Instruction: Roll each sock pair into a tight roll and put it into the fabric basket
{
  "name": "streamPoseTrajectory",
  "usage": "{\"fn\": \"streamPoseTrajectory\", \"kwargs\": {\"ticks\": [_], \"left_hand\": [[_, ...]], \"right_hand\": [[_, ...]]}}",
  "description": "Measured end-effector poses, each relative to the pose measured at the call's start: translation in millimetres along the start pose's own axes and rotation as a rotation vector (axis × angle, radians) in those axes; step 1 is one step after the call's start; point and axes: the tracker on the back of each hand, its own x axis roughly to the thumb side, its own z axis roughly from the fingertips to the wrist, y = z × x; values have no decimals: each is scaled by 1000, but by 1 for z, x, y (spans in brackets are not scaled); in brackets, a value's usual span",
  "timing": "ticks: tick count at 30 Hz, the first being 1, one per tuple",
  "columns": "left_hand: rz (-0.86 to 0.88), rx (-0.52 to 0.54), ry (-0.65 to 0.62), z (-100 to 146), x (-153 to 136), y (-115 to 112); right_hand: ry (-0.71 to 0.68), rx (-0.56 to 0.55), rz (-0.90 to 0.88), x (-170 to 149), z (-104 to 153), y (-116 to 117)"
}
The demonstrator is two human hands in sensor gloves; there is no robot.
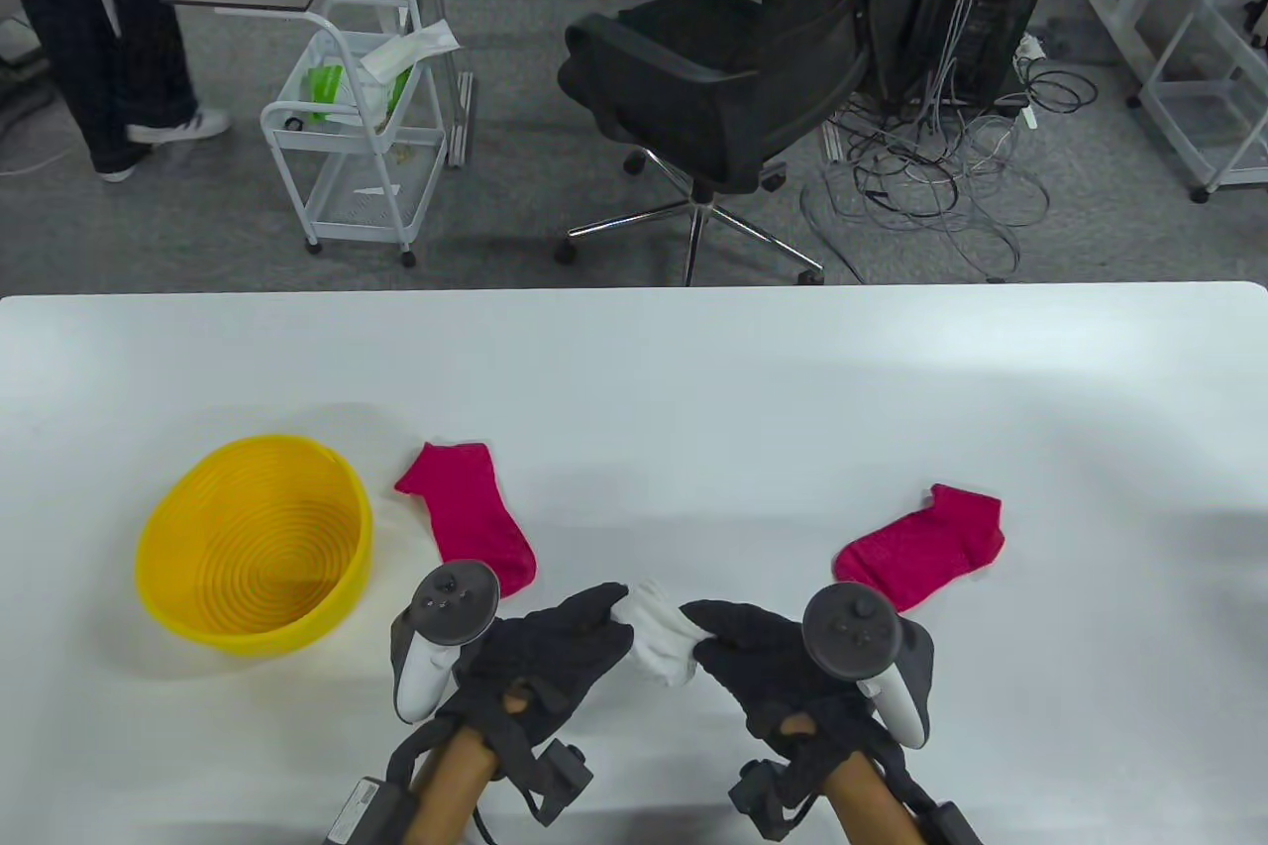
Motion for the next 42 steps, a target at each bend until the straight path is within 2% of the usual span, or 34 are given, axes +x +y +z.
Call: {"fn": "streamPoseTrajectory", "kwargs": {"ticks": [6,10,15,20,24,30,36,38,40,42], "left_hand": [[-19,64,-33,0,5,3],[-77,148,-56,5,13,12],[-156,338,-114,20,25,41],[-215,552,-106,38,29,77],[-250,774,-109,60,28,113],[-320,1003,3,86,18,152],[-357,1123,162,94,-2,172],[-359,1117,226,93,-8,176],[-378,1061,325,90,-16,178],[-397,1063,386,88,-23,178]], "right_hand": [[-21,10,60,4,1,5],[-12,-24,77,3,1,3],[33,-111,124,-5,-1,-3],[57,-99,124,-9,-3,-2],[54,-90,141,-9,-3,0],[55,-73,143,-8,-3,2],[51,-46,153,-7,-3,5],[49,-37,154,-6,-3,6],[45,-28,157,-6,-3,7],[42,-20,158,-5,-3,8]]}}
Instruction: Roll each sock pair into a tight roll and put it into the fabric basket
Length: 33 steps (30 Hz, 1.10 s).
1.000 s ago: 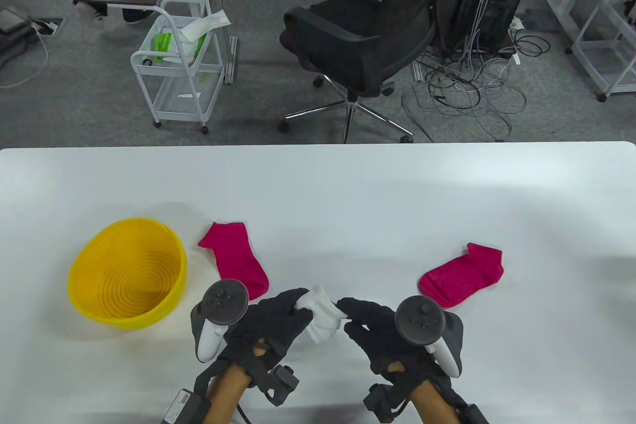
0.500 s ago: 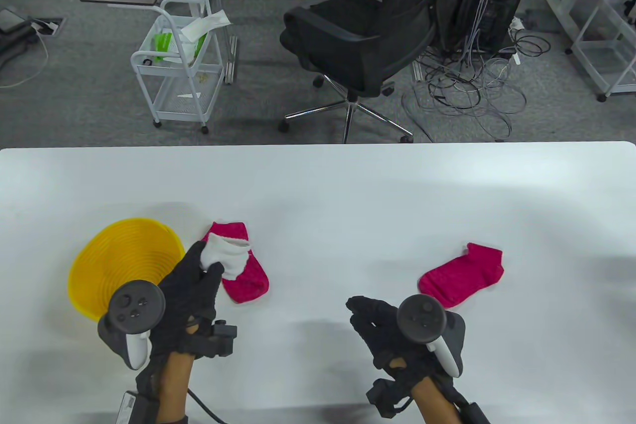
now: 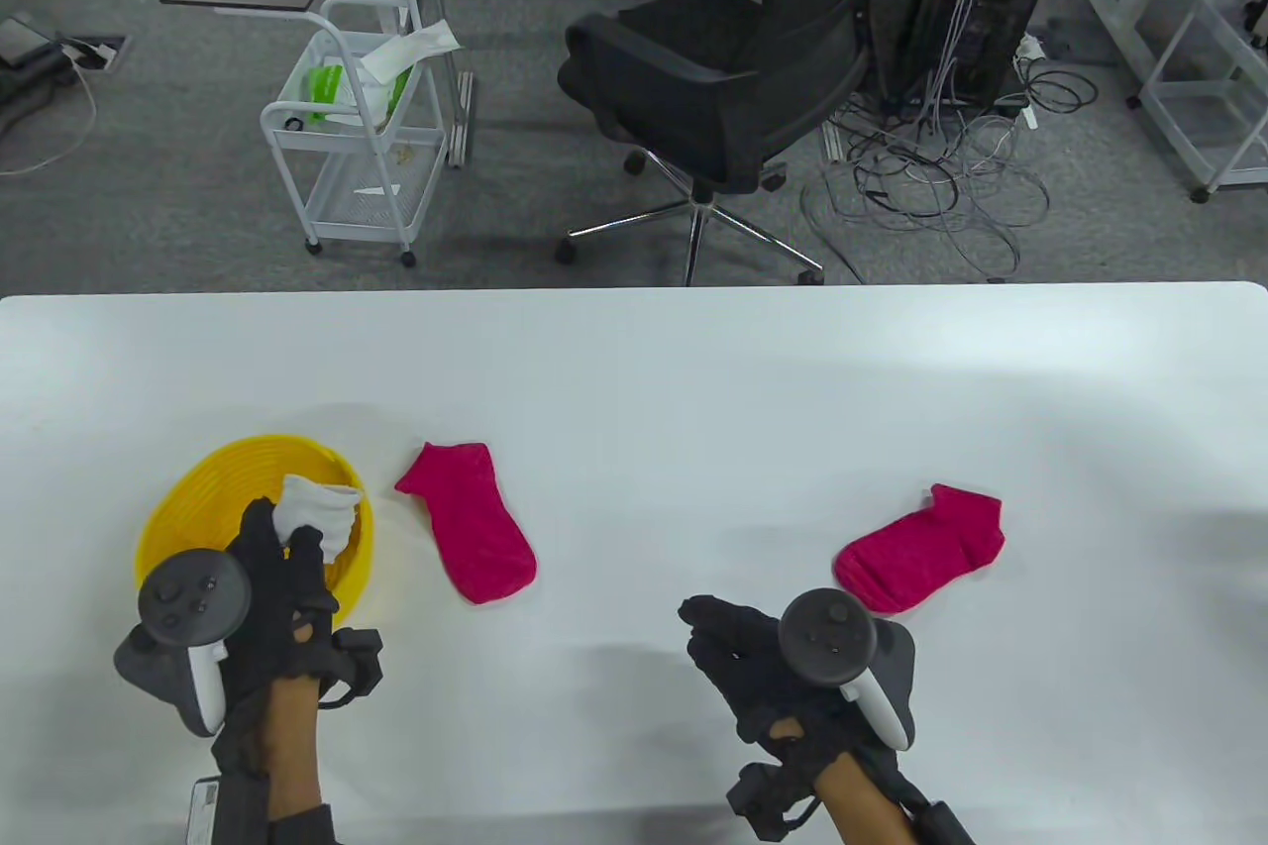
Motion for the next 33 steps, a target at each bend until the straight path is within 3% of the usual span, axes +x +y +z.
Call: {"fn": "streamPoseTrajectory", "kwargs": {"ticks": [2,14,22,27,33], "left_hand": [[-69,-65,31,-2,-3,-7],[-216,-183,129,-10,-13,-31],[-77,-69,84,-8,-11,-21],[34,-37,-14,1,14,-3],[-102,-196,-126,-2,74,-37]], "right_hand": [[-4,8,1,0,0,1],[-10,58,19,3,-1,6],[-1,80,26,4,-2,8],[-7,49,3,4,-1,1],[-7,46,-7,5,-2,-2]]}}
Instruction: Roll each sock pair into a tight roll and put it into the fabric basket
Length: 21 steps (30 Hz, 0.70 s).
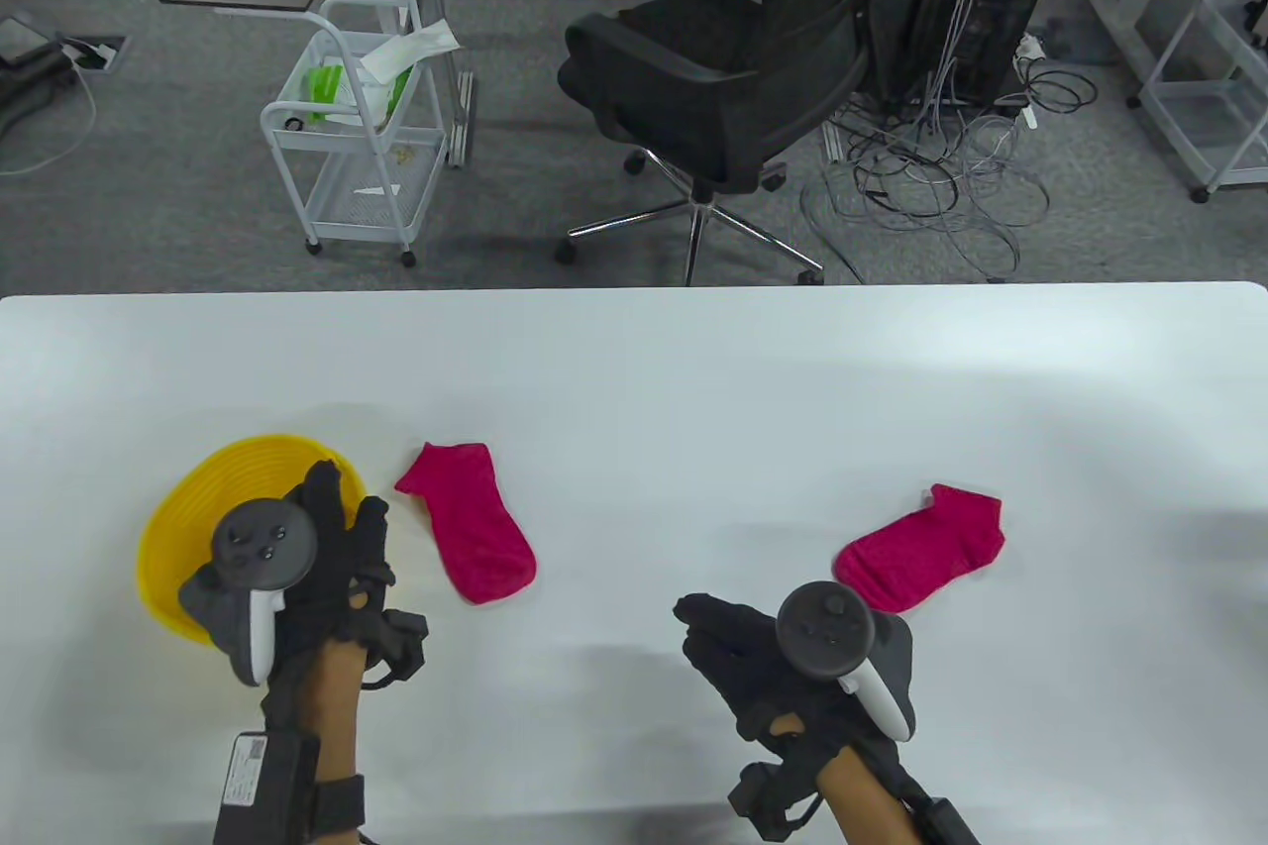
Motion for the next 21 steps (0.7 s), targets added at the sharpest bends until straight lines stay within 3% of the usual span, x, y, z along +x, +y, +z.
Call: {"fn": "streamPoseTrajectory", "kwargs": {"ticks": [5,10,16,21], "left_hand": [[-127,-110,18,-27,39,-32],[-286,-169,123,-59,64,-62],[-379,-245,254,-88,65,-97],[-453,-211,327,-105,57,-119]], "right_hand": [[5,9,6,0,-2,0],[15,18,13,1,-3,0],[29,46,26,3,-6,4],[32,71,50,4,-8,8]]}}
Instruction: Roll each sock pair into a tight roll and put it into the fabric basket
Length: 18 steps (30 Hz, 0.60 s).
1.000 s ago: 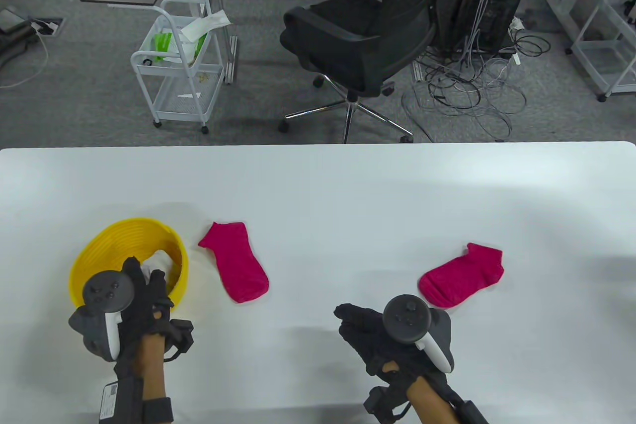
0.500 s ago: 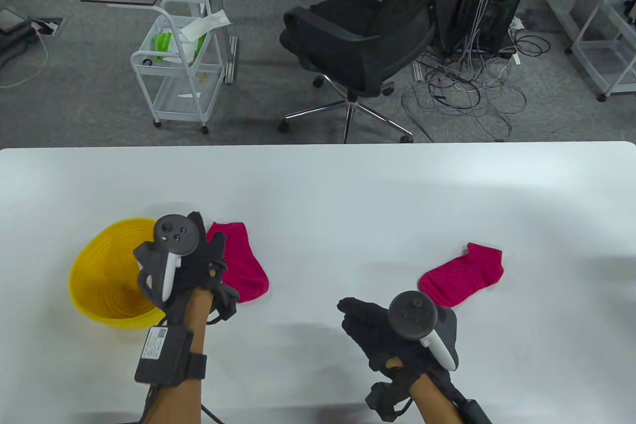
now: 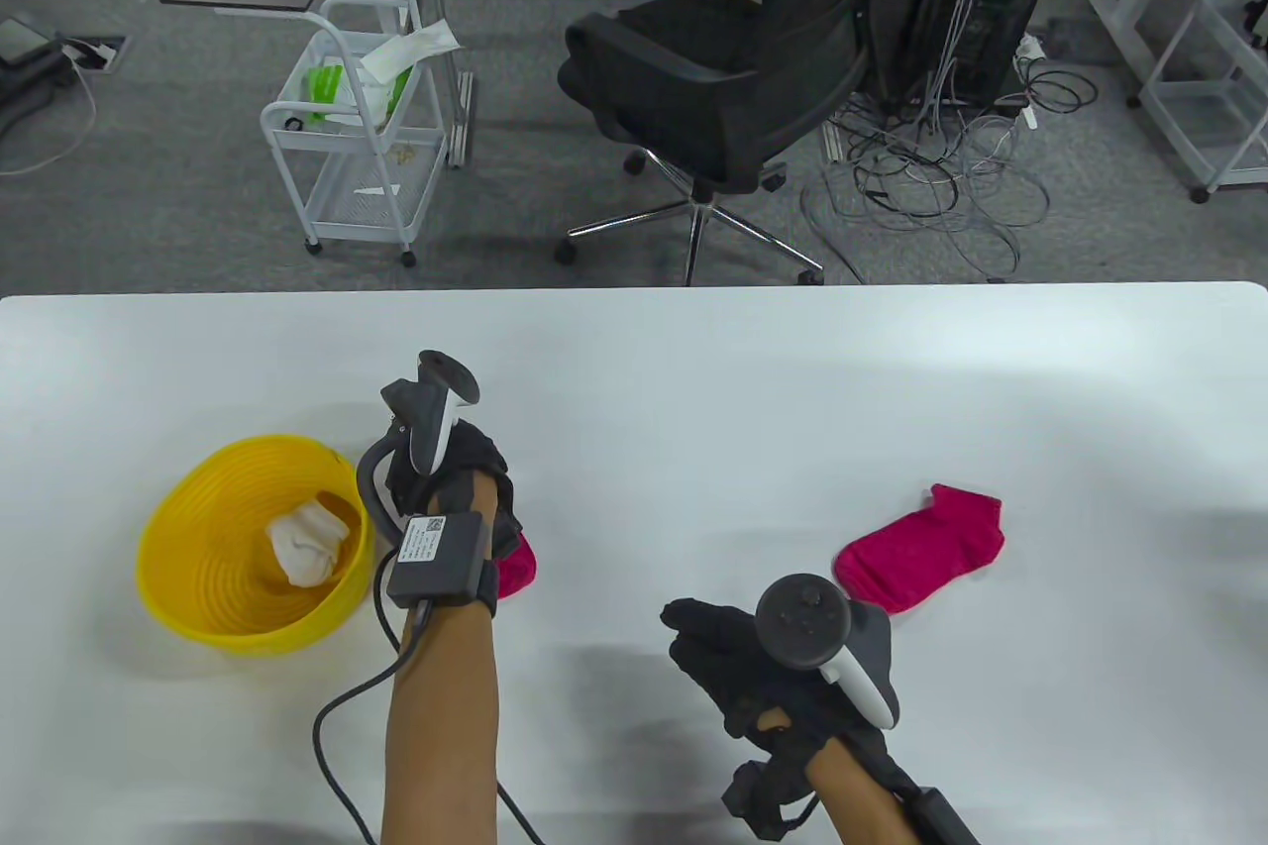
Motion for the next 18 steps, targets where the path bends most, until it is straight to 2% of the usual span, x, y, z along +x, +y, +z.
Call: {"fn": "streamPoseTrajectory", "kwargs": {"ticks": [3,5,18], "left_hand": [[-6,-17,47,-11,-1,-11],[-36,12,65,-15,0,-16],[-206,120,52,-25,7,-28]], "right_hand": [[-2,0,-2,0,0,0],[-2,2,0,0,0,0],[-11,15,20,3,0,3]]}}
